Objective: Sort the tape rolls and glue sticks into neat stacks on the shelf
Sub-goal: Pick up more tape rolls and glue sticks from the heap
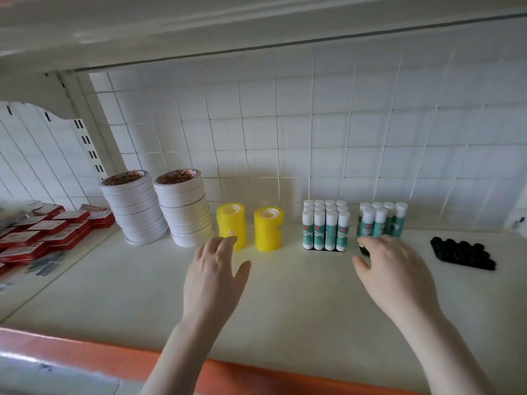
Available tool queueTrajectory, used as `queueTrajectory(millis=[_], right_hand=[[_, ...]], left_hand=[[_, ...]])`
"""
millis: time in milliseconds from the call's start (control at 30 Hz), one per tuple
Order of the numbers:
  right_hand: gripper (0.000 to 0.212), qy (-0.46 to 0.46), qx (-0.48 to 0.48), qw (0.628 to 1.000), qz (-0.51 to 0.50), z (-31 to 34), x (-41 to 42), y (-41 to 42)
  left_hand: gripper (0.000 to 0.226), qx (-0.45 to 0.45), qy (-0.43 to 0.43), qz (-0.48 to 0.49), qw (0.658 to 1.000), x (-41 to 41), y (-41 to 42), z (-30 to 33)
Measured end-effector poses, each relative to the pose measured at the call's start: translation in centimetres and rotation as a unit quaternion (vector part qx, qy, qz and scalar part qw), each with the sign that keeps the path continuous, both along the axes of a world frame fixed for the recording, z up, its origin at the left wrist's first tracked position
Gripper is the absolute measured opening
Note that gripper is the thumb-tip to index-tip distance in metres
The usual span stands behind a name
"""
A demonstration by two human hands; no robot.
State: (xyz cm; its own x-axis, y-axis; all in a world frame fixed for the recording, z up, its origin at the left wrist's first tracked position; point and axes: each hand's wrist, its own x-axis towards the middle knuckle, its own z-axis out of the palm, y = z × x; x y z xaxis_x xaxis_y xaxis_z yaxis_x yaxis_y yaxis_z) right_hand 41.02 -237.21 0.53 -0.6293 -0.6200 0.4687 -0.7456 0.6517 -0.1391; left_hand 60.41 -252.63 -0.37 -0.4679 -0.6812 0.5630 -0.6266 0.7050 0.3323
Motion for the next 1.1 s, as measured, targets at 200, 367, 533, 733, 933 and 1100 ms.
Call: queueTrajectory(millis=[200, 367, 533, 733, 933, 1100], right_hand=[[0.028, -0.006, -0.014, 0.997, -0.074, -1.7, 0.3, 6.7], [0.026, 0.041, -0.062, 0.989, -0.125, -3.7, -1.8, 14.0], [0.032, 0.067, -0.085, 0.981, -0.159, -4.9, -5.9, 21.8], [0.031, 0.089, -0.092, 0.981, -0.143, -4.5, -14.9, 33.3], [0.025, 0.102, -0.079, 0.981, -0.143, -3.2, -24.9, 43.2], [0.025, 0.120, -0.111, 0.974, -0.158, -3.4, -31.4, 50.0]], left_hand=[[0.037, 0.052, 0.003, -0.074, 0.996, -1.9, 4.4, -0.3], [0.046, 0.085, -0.034, -0.123, 0.988, -5.8, 9.7, -0.8], [0.053, 0.096, -0.045, -0.148, 0.983, -11.4, 16.8, -0.8], [0.055, 0.112, -0.043, -0.158, 0.980, -20.4, 28.8, -1.1], [0.053, 0.124, -0.039, -0.172, 0.977, -30.0, 39.3, -0.2], [0.051, 0.109, -0.040, -0.203, 0.972, -37.9, 45.5, 0.6]])
